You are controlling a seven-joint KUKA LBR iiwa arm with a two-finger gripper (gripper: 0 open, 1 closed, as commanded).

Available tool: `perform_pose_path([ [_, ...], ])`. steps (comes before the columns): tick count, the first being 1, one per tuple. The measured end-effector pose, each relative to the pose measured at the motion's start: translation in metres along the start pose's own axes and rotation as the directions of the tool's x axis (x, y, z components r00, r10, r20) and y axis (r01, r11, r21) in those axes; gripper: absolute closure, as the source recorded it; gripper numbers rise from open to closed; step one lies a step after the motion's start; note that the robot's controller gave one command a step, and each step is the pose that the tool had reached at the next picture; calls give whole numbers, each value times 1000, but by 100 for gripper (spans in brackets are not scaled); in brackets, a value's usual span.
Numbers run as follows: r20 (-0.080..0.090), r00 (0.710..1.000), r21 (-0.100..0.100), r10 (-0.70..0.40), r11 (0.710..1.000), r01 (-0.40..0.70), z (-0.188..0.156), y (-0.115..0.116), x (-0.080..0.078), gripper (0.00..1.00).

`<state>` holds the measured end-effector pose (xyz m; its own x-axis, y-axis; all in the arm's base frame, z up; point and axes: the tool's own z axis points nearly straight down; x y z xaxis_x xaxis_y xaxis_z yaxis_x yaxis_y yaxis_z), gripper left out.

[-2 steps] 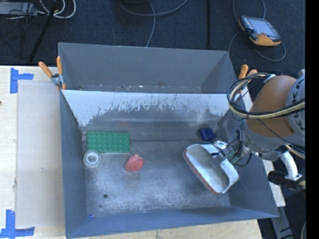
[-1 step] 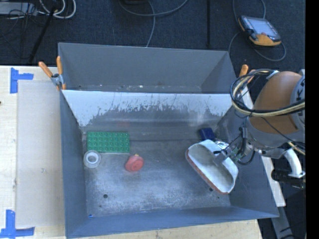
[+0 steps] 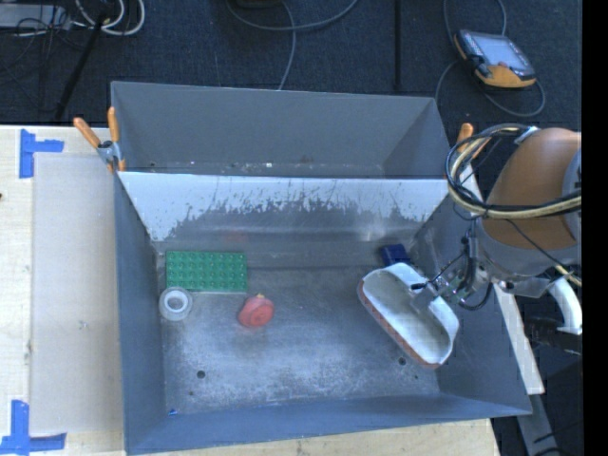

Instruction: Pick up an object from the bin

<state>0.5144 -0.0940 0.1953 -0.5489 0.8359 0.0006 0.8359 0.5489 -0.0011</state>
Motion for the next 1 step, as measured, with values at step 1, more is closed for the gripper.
perform_pose_path([
  [1, 0, 1000, 1, -8, 1000, 8, -1, 0, 0, 100],
])
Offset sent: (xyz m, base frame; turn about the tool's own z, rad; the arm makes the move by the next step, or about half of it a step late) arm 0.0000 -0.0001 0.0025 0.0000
